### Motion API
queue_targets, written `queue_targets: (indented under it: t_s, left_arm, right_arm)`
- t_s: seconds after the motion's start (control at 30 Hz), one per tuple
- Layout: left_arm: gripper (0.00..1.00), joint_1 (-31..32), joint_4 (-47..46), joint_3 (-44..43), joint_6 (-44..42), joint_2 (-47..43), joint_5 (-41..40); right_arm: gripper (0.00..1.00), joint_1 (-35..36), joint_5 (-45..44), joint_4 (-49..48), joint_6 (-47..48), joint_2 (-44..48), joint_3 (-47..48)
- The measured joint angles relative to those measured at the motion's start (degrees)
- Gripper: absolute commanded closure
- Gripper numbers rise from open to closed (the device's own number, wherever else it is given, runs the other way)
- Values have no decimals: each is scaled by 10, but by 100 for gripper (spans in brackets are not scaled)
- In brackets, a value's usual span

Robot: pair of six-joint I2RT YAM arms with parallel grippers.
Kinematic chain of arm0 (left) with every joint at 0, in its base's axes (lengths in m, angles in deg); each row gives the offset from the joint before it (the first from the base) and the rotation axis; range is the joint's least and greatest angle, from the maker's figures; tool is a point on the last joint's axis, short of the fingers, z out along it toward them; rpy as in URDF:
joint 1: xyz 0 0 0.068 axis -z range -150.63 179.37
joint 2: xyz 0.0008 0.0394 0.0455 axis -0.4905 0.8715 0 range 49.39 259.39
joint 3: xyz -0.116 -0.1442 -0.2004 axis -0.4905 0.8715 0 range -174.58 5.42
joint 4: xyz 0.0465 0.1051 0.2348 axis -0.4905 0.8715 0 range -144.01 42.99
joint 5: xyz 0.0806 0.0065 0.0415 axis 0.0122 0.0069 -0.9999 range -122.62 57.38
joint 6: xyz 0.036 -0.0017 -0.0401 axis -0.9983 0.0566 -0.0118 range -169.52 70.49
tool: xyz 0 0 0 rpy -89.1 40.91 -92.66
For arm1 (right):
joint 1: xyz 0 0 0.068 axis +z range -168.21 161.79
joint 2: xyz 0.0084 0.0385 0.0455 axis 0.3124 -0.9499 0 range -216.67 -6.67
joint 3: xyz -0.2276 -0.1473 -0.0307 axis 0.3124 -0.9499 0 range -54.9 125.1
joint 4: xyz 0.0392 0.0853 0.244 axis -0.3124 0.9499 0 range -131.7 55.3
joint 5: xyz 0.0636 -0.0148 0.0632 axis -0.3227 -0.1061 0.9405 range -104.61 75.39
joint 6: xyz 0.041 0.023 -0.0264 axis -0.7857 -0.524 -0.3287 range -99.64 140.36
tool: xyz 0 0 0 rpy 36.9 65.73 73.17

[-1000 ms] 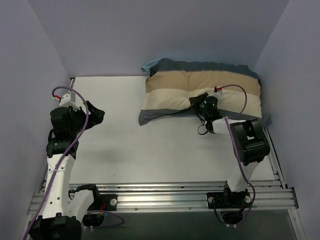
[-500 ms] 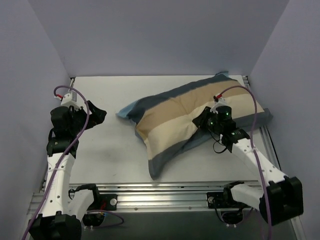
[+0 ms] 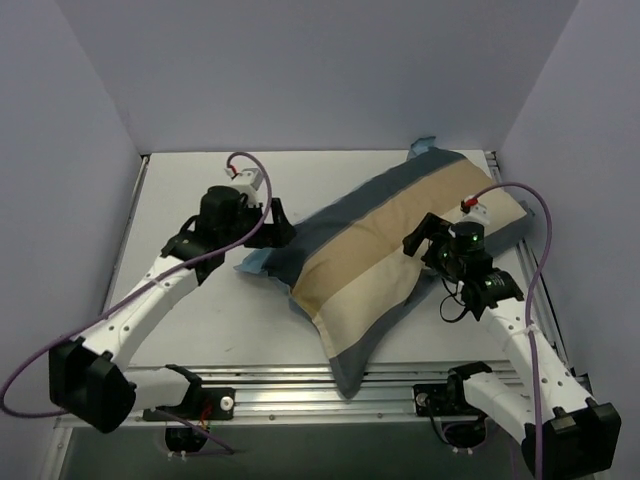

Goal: Remove the pillowcase from the pillow

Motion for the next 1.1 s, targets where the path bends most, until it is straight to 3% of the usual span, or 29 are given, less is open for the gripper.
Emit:
queue_targets:
  t_s: [0.1,0.23,0.43,0.53,0.6,0.77,0.93,1.1]
  left_arm:
    - [2,49,-13,-36,1,76,-28]
    - [2,60,-45,-48,11,165,-45]
    - [0,61,-136,56,66,194,-39]
    - [0,73,-188,133,101,160,-43]
    - [5,88,-200,183,123,114,-47]
    - [5,138,-146,257,158,-34,-52]
    - [3,149,-34,235,166,-149,-78]
    - [6,146,61,113,137,-164,-138]
  right_arm:
    - [10,-5,13,-35,-12,-29,-27]
    - [10,-5,50,-91,-14,-109,-40]
    - [9,-5,109,-171,0,-214,-16]
    - [9,-4,129,-193,12,-254,8]
    - [9,-2,137,-207,19,-273,25]
    - [3,5,155,-224,27,-295,61]
    - [0,2,156,-201,39,-271,65]
    - [0,-54,166,-175,38,-220,64]
